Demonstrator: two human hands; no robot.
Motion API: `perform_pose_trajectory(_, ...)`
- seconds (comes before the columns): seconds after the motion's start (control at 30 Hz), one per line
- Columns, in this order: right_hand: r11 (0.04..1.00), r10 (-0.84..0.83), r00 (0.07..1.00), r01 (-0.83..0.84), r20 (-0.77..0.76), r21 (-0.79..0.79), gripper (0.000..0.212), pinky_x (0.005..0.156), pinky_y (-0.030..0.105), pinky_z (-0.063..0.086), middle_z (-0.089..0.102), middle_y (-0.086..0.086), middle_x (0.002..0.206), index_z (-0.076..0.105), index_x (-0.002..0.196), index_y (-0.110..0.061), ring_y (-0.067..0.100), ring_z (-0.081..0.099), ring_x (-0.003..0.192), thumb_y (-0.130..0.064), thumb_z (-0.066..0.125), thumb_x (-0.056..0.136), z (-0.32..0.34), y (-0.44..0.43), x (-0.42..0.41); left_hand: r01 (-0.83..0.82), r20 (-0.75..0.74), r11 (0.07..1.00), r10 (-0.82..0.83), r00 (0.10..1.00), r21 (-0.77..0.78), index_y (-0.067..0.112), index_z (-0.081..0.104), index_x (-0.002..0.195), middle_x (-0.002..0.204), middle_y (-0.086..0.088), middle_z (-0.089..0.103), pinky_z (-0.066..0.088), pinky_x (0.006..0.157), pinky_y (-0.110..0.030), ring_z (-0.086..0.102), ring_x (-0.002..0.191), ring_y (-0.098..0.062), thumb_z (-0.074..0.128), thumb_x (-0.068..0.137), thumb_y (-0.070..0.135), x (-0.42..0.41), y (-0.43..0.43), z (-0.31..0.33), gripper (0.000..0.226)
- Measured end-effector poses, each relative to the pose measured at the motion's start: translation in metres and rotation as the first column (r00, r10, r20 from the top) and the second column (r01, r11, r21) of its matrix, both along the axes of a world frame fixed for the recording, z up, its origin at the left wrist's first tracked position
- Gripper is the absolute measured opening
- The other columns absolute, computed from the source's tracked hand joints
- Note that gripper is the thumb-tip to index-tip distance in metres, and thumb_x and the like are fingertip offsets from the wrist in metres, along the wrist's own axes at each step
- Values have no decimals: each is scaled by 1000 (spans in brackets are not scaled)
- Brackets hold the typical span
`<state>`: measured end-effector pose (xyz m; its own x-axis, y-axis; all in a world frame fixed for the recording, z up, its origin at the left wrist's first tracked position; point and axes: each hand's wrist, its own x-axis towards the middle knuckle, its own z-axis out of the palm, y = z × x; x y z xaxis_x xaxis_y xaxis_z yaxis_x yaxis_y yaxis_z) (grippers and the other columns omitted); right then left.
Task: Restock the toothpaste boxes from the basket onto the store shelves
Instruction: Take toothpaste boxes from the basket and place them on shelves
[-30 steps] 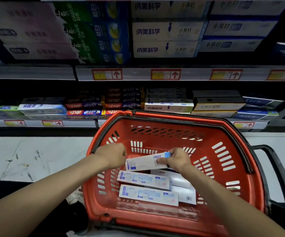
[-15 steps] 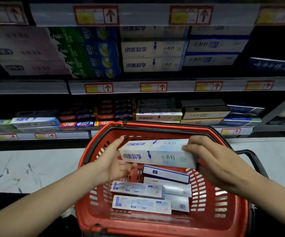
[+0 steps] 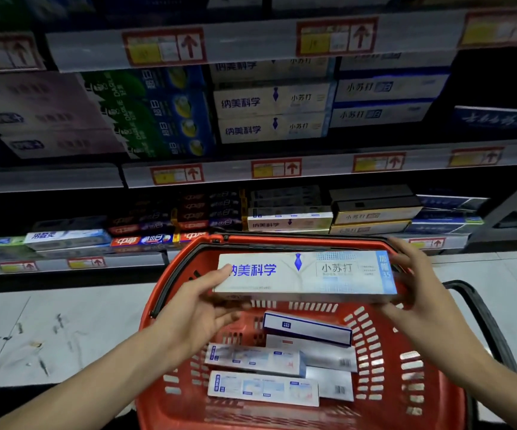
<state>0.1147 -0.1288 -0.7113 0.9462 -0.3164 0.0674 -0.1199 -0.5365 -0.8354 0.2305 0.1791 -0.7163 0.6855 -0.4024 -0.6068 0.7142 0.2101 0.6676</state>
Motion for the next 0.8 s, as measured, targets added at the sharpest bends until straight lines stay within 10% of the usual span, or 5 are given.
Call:
perform_pose_trajectory(0.37, 722, -171, 983, 176, -74, 670, 44, 90, 42, 63, 78, 7, 111, 62, 128, -24, 26, 77, 102, 1, 69, 93, 45, 11, 35, -102, 213, 991, 119, 970, -92, 17, 67, 118, 119, -13, 70, 58, 74, -31, 56, 92, -22, 71, 89, 28, 27, -18, 32, 31)
perform_pose_trajectory(0.8, 670, -268, 963, 212, -34, 711, 42, 85, 36, 60, 76, 9, 112, 60, 121, -11, 23, 76, 103, 13, 68, 87, 43, 20, 56, -192, 450, 969, 104, 887, 155, 15, 68, 125, 112, -4, 79, 51, 76, -36, 71, 92, -13, 44, 107, 18, 30, -21, 34, 31)
